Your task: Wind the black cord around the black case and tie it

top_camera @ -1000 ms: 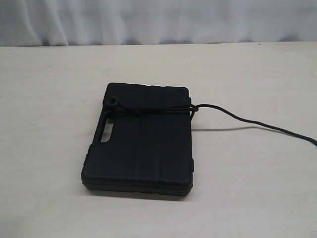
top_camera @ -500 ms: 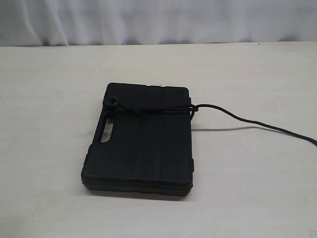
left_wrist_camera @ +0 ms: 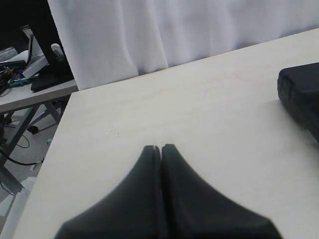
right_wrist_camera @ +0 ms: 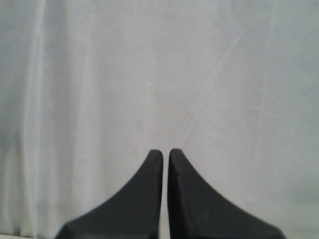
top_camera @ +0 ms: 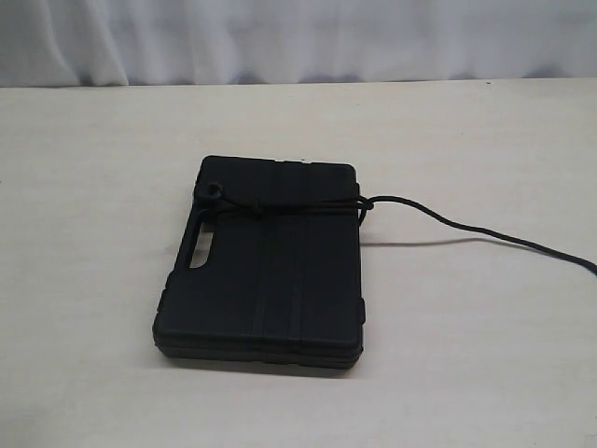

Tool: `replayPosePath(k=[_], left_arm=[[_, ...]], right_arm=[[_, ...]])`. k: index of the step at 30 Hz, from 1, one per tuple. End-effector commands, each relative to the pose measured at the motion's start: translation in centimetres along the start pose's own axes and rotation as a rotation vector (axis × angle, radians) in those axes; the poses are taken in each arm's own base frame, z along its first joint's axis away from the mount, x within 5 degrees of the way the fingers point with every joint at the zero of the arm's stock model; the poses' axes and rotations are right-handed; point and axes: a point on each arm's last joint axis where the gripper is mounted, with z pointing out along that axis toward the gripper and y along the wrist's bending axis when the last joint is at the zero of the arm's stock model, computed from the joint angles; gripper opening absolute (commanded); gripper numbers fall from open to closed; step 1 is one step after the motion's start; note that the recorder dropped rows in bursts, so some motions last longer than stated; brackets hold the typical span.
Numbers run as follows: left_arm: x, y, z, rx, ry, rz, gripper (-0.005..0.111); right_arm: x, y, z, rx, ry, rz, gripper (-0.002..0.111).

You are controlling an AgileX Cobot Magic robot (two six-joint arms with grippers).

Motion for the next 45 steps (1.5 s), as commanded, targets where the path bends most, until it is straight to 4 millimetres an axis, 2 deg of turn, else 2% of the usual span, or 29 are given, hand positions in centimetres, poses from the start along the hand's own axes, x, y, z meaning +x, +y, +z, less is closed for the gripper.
replayPosePath(k=[1,7,12,15,23,30,45], left_arm=[[0.0,0.0,0.0,-0.003,-0.009,-0.009,0.000],[0.0,0.0,0.0,-0.003,-0.009,-0.009,0.000],[0.0,0.0,0.0,-0.002,-0.006,-0.009,0.000],[0.0,0.0,0.0,-0.002,-0.006,-0.009,0.000],[0.0,0.0,0.0,-0.001,-0.007,-0.015,0.000],[0.0,0.0,0.0,-0.001,-0.007,-0.015,0.000],[0.0,0.0,0.0,-0.001,-0.007,-0.015,0.000]], right_arm=[[0.7,0.2,-2.1,0.003,-0.032,-0.203,0.004],[-0.9,0.3,-7.2,0.047,-0.209,-0.211,0.004],[-1.3,0.1,-7.3,0.063,-0.237,-0.105,0.004],[-0.5,0.1,-7.0,0.059,-0.207,-0.096,0.004],[2.2,-0.4,-6.3,0.094,-0.123,-0.108,0.004],[5.0,-0.3,-5.8,0.070,-0.143,-0.133,0.004],[13.9,-0.9,-5.7,0.118,0.117,-0.192,0.004]])
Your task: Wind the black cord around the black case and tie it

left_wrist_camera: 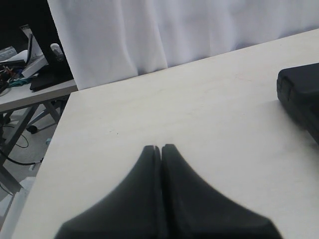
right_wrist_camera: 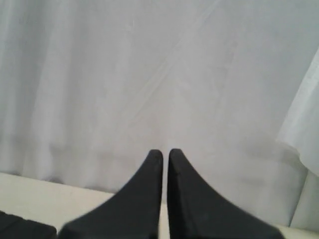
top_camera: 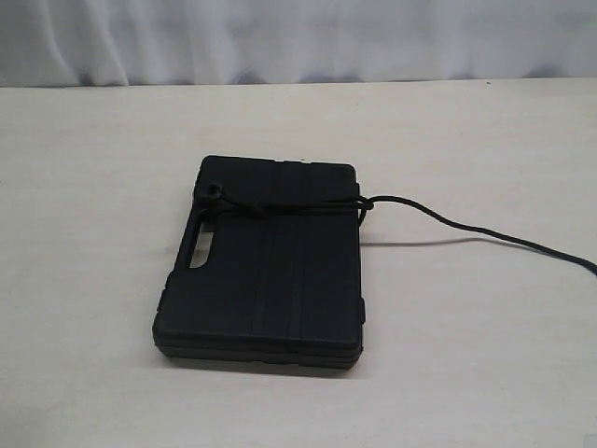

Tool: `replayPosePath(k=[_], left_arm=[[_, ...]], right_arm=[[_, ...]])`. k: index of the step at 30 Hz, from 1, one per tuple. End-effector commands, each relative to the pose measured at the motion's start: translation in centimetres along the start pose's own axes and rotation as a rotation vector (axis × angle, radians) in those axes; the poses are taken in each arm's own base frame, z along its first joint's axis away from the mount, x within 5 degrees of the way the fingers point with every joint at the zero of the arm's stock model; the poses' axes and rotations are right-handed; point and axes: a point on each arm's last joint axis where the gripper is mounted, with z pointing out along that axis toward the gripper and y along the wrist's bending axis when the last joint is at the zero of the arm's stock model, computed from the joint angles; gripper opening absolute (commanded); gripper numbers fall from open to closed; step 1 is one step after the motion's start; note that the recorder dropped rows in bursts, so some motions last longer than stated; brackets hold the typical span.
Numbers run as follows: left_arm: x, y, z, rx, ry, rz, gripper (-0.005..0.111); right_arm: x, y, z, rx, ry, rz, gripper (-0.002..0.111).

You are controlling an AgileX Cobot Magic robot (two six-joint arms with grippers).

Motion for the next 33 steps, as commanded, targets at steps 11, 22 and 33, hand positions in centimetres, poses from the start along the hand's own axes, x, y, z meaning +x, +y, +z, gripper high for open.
replayPosePath(k=[11,22,33], left_arm=[[0.0,0.0,0.0,-0.001,-0.007,-0.010,0.000],[0.0,0.0,0.0,-0.001,-0.007,-0.010,0.000],[0.0,0.0,0.0,-0.001,-0.007,-0.010,0.000]], right_arm=[[3.3,0.2,-0.3,0.011,0.204,-0.010,0.004],[4.9,0.2,-0.7,0.017,0.382,0.044,0.004],[5.6,0.5,-1.1,-0.016,0.477,0.038,0.004]])
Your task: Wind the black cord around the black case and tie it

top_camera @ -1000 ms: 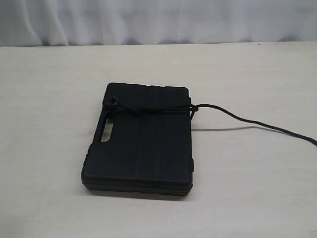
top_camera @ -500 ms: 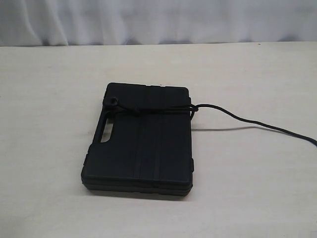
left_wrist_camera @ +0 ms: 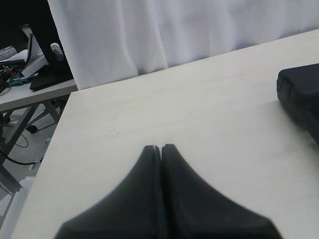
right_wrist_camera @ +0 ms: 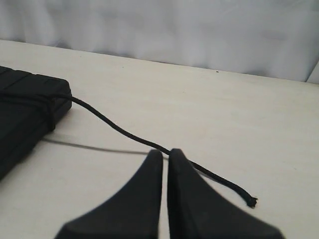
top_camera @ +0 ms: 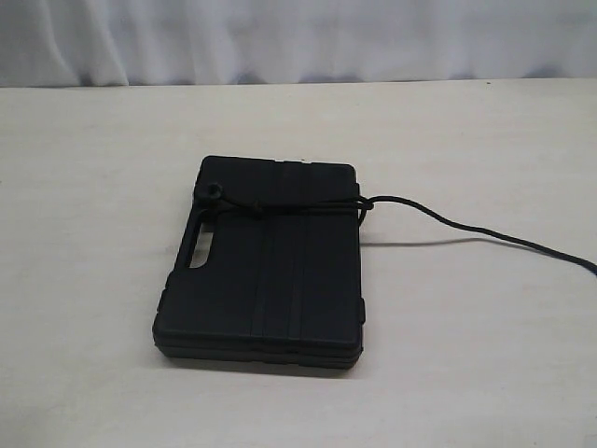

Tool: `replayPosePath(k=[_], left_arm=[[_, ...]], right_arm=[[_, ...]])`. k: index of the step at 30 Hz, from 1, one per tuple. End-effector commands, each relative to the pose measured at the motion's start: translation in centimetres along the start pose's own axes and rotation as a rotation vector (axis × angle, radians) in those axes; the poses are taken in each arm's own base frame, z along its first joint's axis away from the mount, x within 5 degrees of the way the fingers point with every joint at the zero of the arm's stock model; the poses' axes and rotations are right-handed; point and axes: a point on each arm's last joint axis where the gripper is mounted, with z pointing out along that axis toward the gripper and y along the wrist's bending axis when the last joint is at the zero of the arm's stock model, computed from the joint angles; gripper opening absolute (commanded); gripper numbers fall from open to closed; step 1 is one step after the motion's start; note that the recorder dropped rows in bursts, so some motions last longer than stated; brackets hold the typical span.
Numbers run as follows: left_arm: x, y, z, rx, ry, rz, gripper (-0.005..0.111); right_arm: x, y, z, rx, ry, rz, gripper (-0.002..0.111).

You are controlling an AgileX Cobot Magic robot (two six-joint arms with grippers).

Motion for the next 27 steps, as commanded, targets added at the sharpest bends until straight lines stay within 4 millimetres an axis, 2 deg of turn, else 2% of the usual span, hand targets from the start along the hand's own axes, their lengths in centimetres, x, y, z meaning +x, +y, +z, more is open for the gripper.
replayPosePath(k=[1,6,9,27], left_arm=[[0.02,-0.02,0.03,-0.001,-0.007,-0.008,0.000],[0.02,-0.02,0.03,-0.001,-0.007,-0.008,0.000],[0.02,-0.02,0.03,-0.001,-0.007,-0.008,0.000],[0.01,-0.09,0.03,0.013,-0.009,-0.008,0.000]], right_arm=[[0.16,0.03,0.01,0.000,0.007,-0.010,0.004],[0.30,0.04,0.00,-0.001,0.022,-0.006,0.004],[0.32,0.04,0.00,0.000,0.024,0.054,0.004],[0.31,0.07,0.00,-0.004,0.022,0.070,0.004]])
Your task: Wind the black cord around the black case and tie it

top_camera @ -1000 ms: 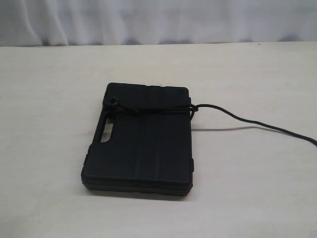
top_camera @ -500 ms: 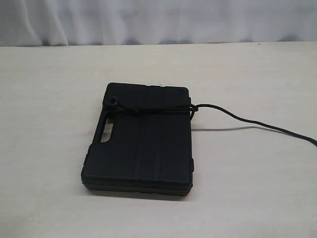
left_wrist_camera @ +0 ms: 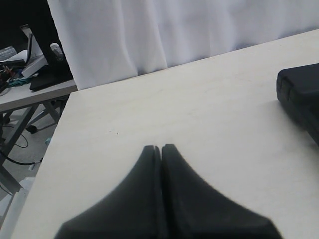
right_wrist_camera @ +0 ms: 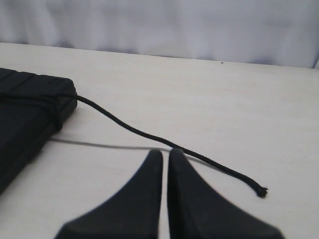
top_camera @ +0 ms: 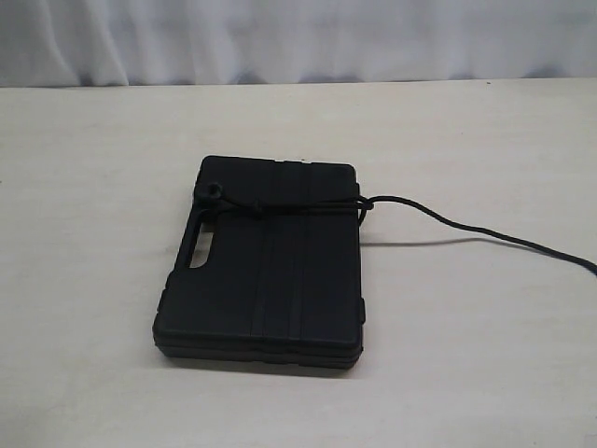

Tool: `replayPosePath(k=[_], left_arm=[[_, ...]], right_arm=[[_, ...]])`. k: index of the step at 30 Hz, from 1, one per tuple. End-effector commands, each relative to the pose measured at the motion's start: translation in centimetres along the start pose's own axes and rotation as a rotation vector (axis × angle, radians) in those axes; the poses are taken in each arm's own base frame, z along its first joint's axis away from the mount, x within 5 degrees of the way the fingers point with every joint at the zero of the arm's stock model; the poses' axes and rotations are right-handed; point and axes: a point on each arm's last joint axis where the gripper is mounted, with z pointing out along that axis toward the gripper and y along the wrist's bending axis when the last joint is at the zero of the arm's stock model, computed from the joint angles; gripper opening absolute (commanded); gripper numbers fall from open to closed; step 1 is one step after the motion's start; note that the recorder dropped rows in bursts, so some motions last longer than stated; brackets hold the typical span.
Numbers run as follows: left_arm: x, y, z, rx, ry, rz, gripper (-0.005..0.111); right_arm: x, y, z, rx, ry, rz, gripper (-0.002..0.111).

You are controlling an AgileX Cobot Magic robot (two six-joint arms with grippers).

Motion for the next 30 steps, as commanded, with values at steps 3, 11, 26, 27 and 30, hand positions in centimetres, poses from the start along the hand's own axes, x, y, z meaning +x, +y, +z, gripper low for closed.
replayPosePath(k=[3,11,26,27,30], left_arm=[[0.01,-0.08,0.03,0.010,-0.008,-0.008,0.000],[0.01,-0.08,0.03,0.010,-0.008,-0.007,0.000],[0.01,-0.08,0.03,0.010,-0.008,-0.009,0.000],[0.01,-0.08,0.03,0.010,-0.008,-0.009,0.000],[0.01,-0.08,0.03,0.010,-0.008,-0.009,0.000]], right_arm=[[0.14,0.03,0.01,-0.001,0.004,0.019,0.004],[0.14,0.03,0.01,-0.001,0.004,0.019,0.004],[0.14,0.03,0.01,-0.001,0.004,0.019,0.004],[0.14,0.03,0.01,-0.001,0.004,0.019,0.004],[0.14,0.03,0.01,-0.001,0.004,0.019,0.004]])
